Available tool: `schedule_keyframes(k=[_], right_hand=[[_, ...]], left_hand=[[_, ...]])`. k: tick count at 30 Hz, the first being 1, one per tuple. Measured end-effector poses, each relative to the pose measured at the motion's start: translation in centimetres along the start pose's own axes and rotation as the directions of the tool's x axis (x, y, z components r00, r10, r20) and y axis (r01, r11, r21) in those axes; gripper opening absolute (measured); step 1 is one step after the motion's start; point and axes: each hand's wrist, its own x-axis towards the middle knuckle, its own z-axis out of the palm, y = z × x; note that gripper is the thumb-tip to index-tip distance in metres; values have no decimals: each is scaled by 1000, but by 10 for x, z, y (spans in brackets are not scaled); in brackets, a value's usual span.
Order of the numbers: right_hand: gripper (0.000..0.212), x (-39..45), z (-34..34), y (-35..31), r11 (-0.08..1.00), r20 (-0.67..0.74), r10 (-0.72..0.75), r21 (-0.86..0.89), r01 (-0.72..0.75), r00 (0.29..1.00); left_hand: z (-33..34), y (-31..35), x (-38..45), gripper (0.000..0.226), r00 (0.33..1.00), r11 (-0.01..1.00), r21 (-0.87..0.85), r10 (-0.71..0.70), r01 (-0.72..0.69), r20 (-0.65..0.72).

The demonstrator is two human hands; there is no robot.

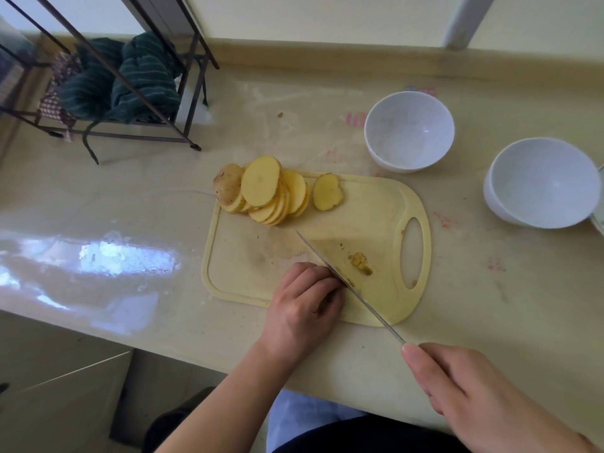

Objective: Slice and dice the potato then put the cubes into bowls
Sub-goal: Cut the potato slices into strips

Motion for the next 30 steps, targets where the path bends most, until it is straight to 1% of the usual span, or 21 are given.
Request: schedule_keyframes(k=[3,5,10,13,19,21,23,24,25,26,27,28,29,30], right_hand=[[88,-6,-2,3,998,-52,-16,-67,12,999],[88,-3,1,7,996,-82,-37,-85,30,996],[84,13,13,12,998,-67,-57,-45,54,996],[87,14,10,13,999,-68,-52,6,52,996],[83,17,-2,18,994,-27,-44,94,46,999],[83,18,-3,19,993,-16,-66,101,68,998],[81,18,-5,17,994,-23,-88,63,89,996],[79,17,-5,17,994,-38,-105,20,105,994],[79,17,-5,17,992,-52,-127,-32,126,991],[80,15,-4,17,985,-58,-148,-94,143,987],[82,14,-2,17,974,-59,-164,-166,152,985],[82,12,0,17,958,-52,-172,-241,155,984],[81,10,3,16,935,-39,-173,-319,152,984],[80,9,6,15,908,-33,-178,-390,151,983]], left_hand=[[0,0,0,9,1000,1000,0,2,-2,1],[0,0,1,9,1000,1000,1,0,0,5],[0,0,1,8,1000,1000,-4,-2,2,13],[-1,-1,1,9,1000,1000,-2,10,-10,12],[-1,0,2,9,1000,1000,3,-2,2,-1],[-1,2,3,9,1000,1000,5,-1,1,-3],[-7,3,2,6,1000,1000,-24,-10,10,-8],[-12,5,0,5,999,998,-49,-36,34,-30],[-18,6,-4,9,993,993,-78,-92,87,-71],[-25,7,-8,14,976,980,-112,-181,167,-123],[-33,8,-11,17,938,952,-153,-291,265,-187],[-41,8,-14,21,882,915,-203,-394,350,-257],[-51,8,-14,23,829,887,-245,-455,391,-325],[-61,9,-14,22,804,889,-256,-455,381,-384]])
